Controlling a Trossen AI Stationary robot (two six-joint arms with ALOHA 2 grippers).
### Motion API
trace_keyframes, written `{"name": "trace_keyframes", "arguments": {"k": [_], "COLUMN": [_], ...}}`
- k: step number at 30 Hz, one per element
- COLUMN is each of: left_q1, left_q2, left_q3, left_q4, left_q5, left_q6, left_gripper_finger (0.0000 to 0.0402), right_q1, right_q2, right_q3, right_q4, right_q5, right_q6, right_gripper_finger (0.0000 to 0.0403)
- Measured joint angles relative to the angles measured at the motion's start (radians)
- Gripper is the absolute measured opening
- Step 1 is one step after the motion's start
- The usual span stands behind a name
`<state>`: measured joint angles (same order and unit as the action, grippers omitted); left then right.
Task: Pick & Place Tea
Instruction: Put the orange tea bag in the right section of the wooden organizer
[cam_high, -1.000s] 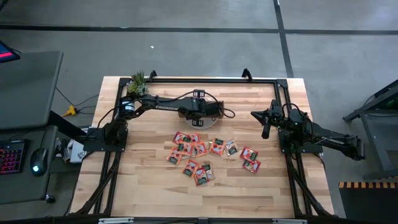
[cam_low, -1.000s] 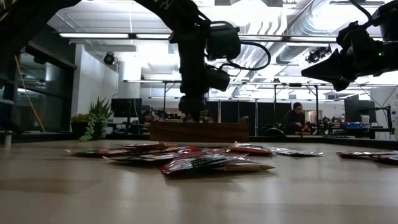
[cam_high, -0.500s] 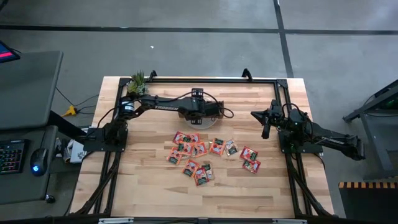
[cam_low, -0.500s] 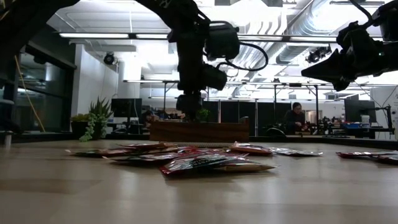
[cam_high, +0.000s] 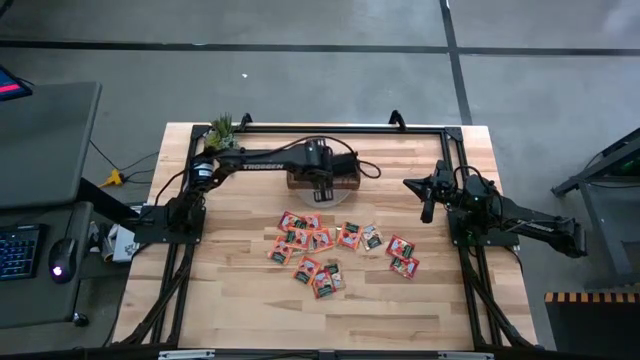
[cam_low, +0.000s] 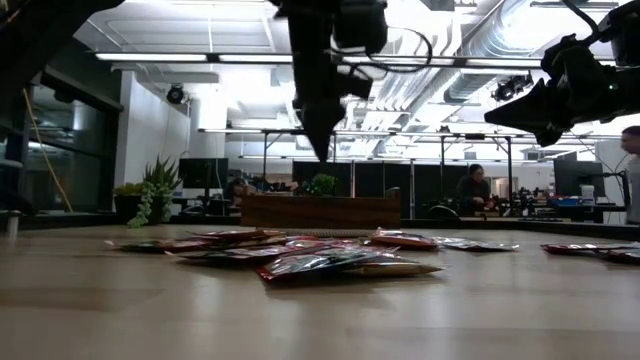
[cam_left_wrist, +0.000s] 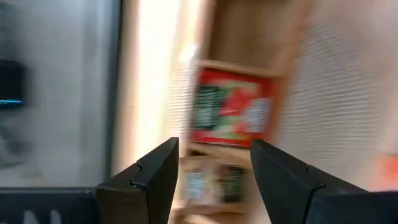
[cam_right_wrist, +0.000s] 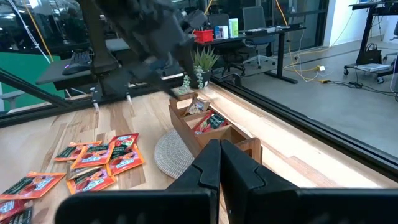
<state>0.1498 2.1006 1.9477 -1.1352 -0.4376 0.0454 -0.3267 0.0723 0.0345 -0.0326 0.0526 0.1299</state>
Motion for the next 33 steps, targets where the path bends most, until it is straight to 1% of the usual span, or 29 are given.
{"name": "trace_keyframes", "arguments": {"k": [5, 8, 13, 17, 19, 23, 26, 33], "left_q1": [-0.014, -0.022, -0.038, -0.04, -0.04, -0.039, -0.038, -0.037], "left_q2": [0.0, 0.0, 0.005, 0.016, 0.014, 0.015, 0.014, 0.014], "left_q3": [0.047, 0.047, 0.03, -0.038, -0.077, -0.157, -0.196, -0.242], "left_q4": [0.0, 0.035, 0.089, 0.185, 0.268, 0.377, 0.447, 0.495], "left_q5": [0.322, 0.45, 0.536, 0.614, 0.645, 0.716, 0.738, 0.744], "left_q6": [-0.15, -0.22, -0.287, -0.366, -0.412, -0.51, -0.591, -0.736], "left_gripper_finger": [0.0195, 0.0195, 0.0195, 0.0195, 0.0195, 0.0195, 0.0195, 0.0195], "right_q1": [0.0, 0.0, 0.0, 0.0, 0.0, 0.0, 0.0, 0.0], "right_q2": [0.0, 0.0, 0.0, 0.0, 0.0, 0.0, 0.0, 0.0], "right_q3": [0.0, 0.0, 0.0, 0.0, 0.0, 0.0, 0.0, 0.0], "right_q4": [0.0, 0.0, 0.0, 0.0, 0.0, 0.0, 0.0, 0.0], "right_q5": [0.0, 0.0, 0.0, 0.0, 0.0, 0.0, 0.0, 0.0], "right_q6": [0.0, 0.0, 0.0, 0.0, 0.0, 0.0, 0.0, 0.0], "right_gripper_finger": [0.0, 0.0, 0.0, 0.0, 0.0, 0.0, 0.0, 0.0]}}
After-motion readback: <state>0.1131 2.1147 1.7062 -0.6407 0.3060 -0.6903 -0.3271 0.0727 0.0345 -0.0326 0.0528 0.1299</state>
